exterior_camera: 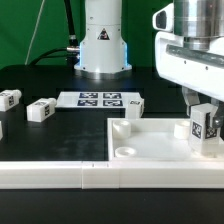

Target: Assemble one leg

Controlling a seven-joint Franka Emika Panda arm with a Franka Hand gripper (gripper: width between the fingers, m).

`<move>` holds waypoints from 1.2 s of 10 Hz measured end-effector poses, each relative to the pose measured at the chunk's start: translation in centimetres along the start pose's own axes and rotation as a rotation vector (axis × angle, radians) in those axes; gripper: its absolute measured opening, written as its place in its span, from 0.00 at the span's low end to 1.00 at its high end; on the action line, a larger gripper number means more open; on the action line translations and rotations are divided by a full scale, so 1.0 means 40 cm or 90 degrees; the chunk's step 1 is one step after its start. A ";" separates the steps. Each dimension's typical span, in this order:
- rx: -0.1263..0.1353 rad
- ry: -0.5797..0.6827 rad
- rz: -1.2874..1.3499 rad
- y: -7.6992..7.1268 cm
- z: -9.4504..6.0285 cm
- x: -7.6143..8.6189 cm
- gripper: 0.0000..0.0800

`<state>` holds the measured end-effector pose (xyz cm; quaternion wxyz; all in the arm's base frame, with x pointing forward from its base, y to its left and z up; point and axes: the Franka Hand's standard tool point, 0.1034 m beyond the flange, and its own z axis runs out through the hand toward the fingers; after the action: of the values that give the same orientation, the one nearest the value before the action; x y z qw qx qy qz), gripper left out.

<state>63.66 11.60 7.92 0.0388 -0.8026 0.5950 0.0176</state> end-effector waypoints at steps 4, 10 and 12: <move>0.001 -0.010 0.149 0.000 0.001 0.004 0.36; 0.001 -0.009 0.044 0.000 0.002 -0.002 0.78; 0.002 -0.010 -0.083 -0.001 0.003 -0.006 0.80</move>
Offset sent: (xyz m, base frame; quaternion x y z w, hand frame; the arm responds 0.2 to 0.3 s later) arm 0.0075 -0.0054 -0.0017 -0.0098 -0.0227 0.1580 0.9871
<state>63.62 11.86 7.83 0.0459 -0.8394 0.5413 0.0199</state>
